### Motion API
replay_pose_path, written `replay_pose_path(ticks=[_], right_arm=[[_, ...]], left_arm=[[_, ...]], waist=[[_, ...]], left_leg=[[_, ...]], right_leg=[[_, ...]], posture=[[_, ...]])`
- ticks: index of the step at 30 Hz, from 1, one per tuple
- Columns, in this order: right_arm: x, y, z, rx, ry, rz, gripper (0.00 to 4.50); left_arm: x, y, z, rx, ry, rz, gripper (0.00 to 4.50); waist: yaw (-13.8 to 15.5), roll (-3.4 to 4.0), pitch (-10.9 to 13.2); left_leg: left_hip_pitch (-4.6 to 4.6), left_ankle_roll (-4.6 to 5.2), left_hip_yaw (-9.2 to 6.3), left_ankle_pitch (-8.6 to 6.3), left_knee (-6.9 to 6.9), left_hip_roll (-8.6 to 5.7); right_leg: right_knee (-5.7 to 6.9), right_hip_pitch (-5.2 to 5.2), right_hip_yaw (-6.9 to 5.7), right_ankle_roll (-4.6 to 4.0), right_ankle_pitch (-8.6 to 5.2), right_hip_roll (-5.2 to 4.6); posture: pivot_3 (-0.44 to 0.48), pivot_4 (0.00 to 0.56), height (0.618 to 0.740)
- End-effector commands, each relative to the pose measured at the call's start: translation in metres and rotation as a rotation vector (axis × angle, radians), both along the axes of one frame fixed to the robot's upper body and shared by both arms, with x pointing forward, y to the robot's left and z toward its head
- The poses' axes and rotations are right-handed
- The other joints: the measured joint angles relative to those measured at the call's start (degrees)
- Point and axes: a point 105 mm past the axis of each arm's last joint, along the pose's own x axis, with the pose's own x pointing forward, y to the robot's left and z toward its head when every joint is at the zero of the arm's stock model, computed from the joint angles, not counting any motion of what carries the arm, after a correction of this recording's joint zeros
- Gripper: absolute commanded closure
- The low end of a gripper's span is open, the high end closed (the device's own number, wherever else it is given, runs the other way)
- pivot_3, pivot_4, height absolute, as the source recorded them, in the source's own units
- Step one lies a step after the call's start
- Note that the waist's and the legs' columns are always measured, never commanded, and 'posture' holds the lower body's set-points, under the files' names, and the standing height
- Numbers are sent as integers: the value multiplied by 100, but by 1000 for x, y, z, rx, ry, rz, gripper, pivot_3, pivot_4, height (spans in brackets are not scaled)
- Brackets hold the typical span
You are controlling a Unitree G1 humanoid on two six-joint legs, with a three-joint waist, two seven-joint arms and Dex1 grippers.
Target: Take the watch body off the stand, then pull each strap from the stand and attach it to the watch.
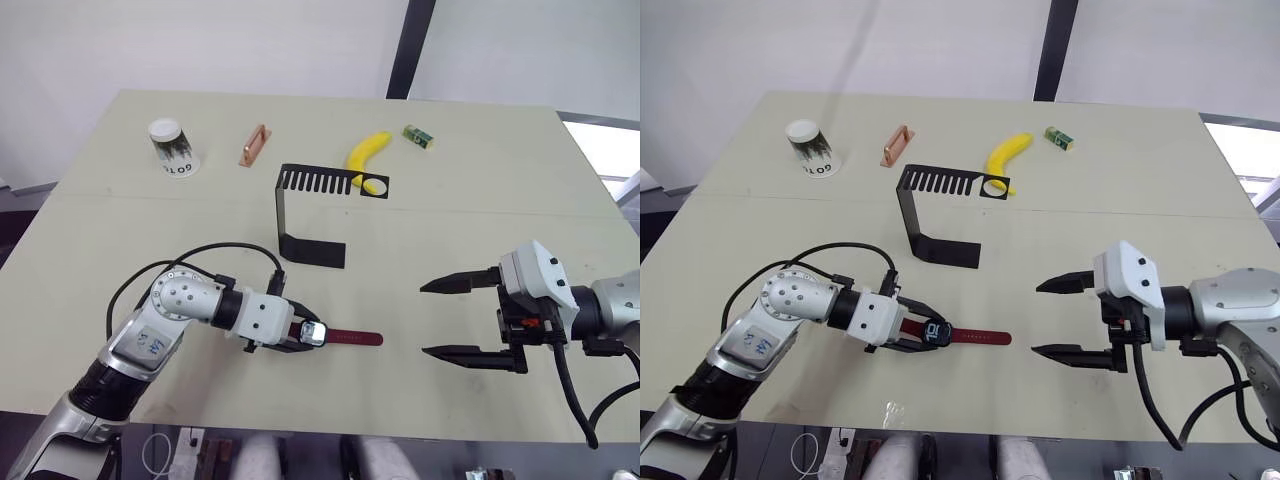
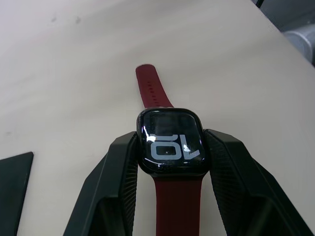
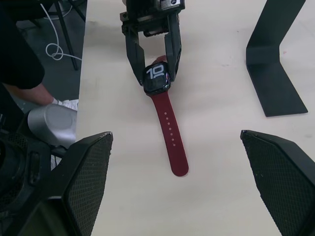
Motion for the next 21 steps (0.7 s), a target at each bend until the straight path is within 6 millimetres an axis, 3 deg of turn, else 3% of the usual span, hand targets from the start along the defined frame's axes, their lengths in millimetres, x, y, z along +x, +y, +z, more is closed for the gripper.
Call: replay_pose_path(ticks=[1, 7, 14, 21], right_arm=[[-3, 0, 2, -18, -26, 14, 90], [-6, 1, -2, -24, -12, 18, 90], [-9, 2, -16, -37, 9, 17, 90], [-7, 1, -24, -41, 13, 7, 90]], left_arm=[[-4, -5, 3, -60, 94, 39, 2894], [-12, -5, -7, -24, 192, 62, 2894], [-6, -11, -26, -6, 243, 129, 2894], [-5, -13, -33, 7, 259, 160, 2894]], waist=[[0, 0, 0], [-7, 0, 0], [3, -1, 0], [-3, 0, 0]], left_leg=[[0, 0, 0, 0, 1, 0], [0, 0, -1, 0, 1, 1], [0, 0, -1, 0, 2, -1], [3, 0, 0, 0, 5, 0]], right_leg=[[4, 0, 0, 0, 0, 0], [4, 0, 0, 0, 0, 2], [4, 1, 0, 0, 0, 1], [4, 1, 0, 0, 0, 3]], posture=[[0, 150, 740], [0, 150, 740], [0, 150, 740], [0, 150, 740]])
